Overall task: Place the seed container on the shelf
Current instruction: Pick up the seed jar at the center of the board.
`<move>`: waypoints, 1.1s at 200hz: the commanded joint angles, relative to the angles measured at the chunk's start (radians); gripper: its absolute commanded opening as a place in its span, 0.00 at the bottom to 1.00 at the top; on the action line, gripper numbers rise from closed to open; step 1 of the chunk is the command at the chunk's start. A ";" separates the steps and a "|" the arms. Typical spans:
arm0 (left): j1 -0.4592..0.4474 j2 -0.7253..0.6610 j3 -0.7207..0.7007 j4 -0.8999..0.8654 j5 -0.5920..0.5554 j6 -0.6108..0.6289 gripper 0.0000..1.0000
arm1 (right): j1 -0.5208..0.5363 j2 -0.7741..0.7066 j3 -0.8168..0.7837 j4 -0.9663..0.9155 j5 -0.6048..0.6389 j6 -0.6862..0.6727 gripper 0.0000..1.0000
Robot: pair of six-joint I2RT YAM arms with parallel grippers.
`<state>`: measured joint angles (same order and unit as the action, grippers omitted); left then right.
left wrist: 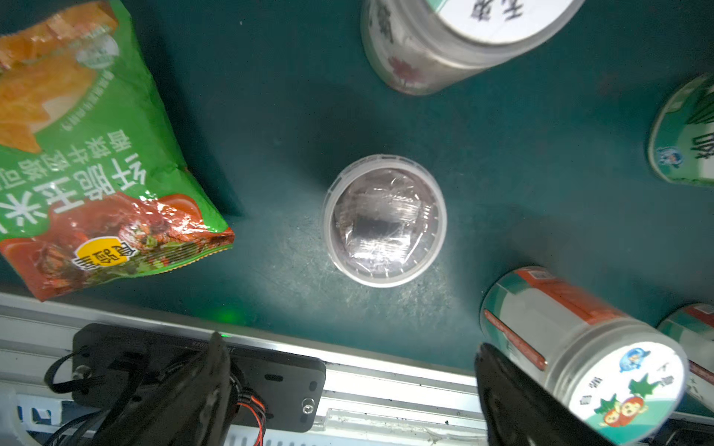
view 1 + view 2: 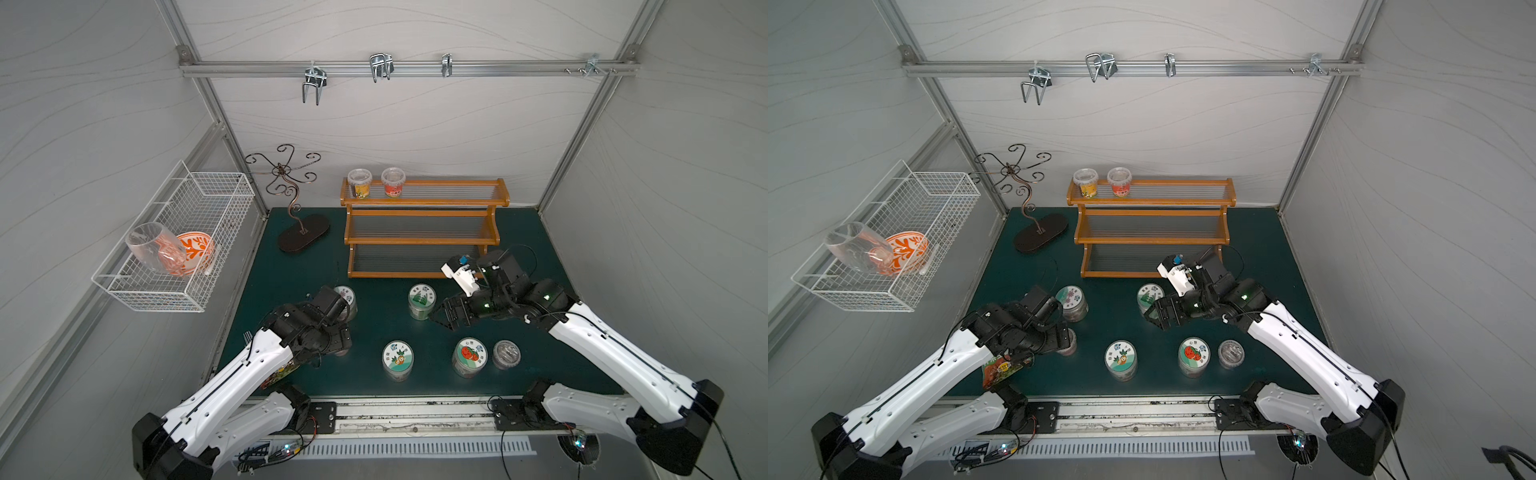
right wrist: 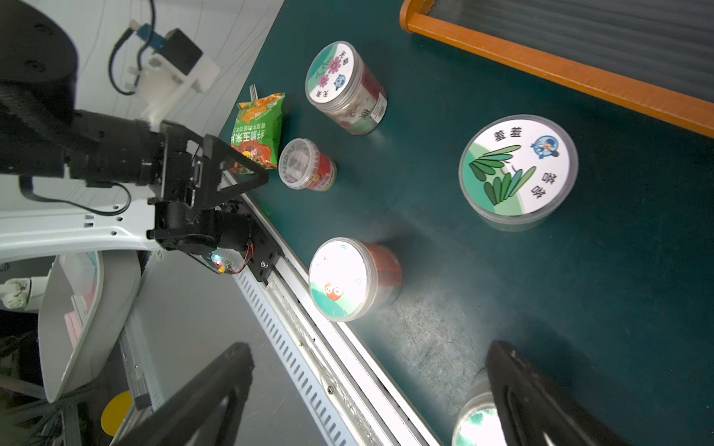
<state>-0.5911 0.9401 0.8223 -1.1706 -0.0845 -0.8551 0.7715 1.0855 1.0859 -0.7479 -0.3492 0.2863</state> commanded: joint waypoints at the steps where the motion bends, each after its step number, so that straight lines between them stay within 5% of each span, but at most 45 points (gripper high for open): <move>1: -0.002 0.017 -0.011 0.098 0.033 -0.030 0.98 | 0.017 -0.011 -0.023 0.063 -0.036 -0.033 0.99; 133: 0.000 0.256 -0.065 0.233 -0.018 0.061 0.93 | 0.025 -0.051 -0.060 0.071 -0.036 -0.065 0.99; 220: 0.016 0.252 -0.116 0.302 -0.028 0.079 0.87 | 0.025 -0.021 -0.064 0.069 -0.053 -0.069 0.99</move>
<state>-0.5854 1.2160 0.7132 -0.8860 -0.0795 -0.7948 0.7910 1.0485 1.0245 -0.6701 -0.3786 0.2276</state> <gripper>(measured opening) 0.877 0.989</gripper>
